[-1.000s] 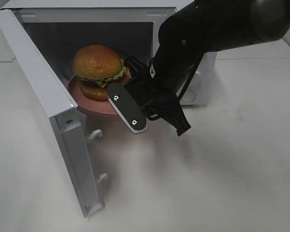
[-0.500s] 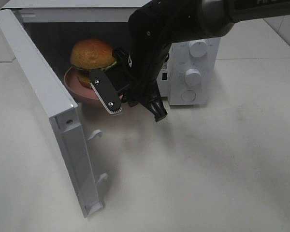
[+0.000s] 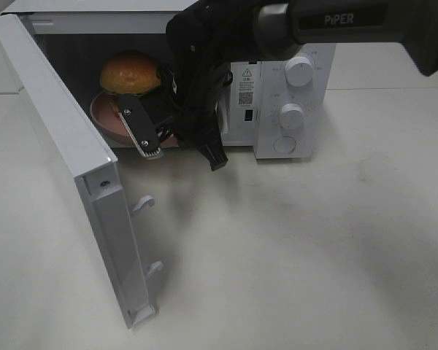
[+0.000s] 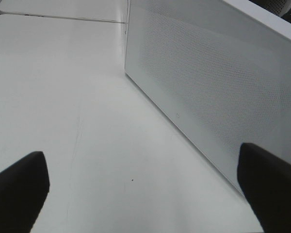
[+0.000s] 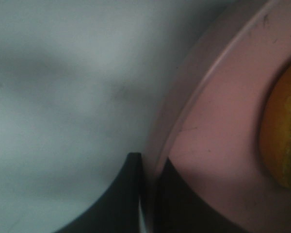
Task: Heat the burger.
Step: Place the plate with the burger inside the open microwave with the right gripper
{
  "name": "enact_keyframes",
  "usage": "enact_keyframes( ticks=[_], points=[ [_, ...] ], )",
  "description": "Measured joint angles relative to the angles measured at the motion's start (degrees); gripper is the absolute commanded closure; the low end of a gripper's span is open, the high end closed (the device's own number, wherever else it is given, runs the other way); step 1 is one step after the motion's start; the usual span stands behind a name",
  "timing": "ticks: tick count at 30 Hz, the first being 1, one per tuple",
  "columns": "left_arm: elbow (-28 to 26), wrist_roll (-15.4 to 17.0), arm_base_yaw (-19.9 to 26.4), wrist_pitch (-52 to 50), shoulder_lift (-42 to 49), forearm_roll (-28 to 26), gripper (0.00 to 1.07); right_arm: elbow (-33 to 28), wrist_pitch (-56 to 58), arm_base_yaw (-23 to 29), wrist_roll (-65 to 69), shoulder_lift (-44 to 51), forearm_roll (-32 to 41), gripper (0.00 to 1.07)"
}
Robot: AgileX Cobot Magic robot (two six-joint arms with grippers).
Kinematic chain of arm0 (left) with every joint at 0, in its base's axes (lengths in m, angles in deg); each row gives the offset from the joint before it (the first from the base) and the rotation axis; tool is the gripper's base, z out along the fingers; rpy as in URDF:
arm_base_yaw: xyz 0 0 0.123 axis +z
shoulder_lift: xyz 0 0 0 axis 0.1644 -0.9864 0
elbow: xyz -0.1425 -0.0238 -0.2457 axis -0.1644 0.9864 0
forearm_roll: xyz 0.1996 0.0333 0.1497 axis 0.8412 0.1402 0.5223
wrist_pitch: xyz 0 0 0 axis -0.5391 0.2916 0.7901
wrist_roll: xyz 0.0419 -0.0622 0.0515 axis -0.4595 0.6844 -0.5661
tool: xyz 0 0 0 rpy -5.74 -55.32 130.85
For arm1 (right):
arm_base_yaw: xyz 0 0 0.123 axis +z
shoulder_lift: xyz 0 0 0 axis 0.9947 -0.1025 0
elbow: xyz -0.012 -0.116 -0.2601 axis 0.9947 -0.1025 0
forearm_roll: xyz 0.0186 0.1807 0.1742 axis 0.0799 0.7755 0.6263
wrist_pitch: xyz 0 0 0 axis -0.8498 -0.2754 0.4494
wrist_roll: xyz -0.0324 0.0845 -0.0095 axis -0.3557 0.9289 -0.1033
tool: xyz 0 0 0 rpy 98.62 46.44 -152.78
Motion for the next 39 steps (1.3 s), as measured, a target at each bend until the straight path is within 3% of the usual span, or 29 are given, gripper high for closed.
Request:
enact_keyframes(
  ticks=[9,17,22,23,25,26,27,31,39],
  points=[
    [0.0,0.0,0.0,0.0,0.0,0.0,0.09,9.3,2.2,-0.1,4.2,-5.1,-2.1,1.05],
    [0.0,0.0,0.0,0.0,0.0,0.0,0.09,11.9,1.7,-0.7,4.4,-7.3,-2.1,1.01],
    [0.0,0.0,0.0,0.0,0.0,0.0,0.09,12.1,0.7,-1.3,4.4,-7.8,-2.1,0.89],
    [0.0,0.0,0.0,0.0,0.0,0.0,0.09,12.3,-0.4,-1.4,4.4,-7.7,-2.2,0.80],
    [0.0,0.0,0.0,0.0,0.0,0.0,0.09,12.5,-0.7,-1.4,4.4,-7.7,-2.3,0.76],
    [0.0,0.0,0.0,0.0,0.0,0.0,0.09,12.7,-1.5,-1.4,4.4,-7.6,-2.3,0.66],
    [0.0,0.0,0.0,0.0,0.0,0.0,0.09,12.7,-1.5,-1.4,4.4,-7.6,-2.3,0.66],
    [0.0,0.0,0.0,0.0,0.0,0.0,0.09,12.7,-1.7,-1.4,4.6,-7.6,-0.6,0.49],
    [0.0,0.0,0.0,0.0,0.0,0.0,0.09,11.8,-1.5,-1.4,7.0,-7.2,-0.2,0.44]
  ],
)
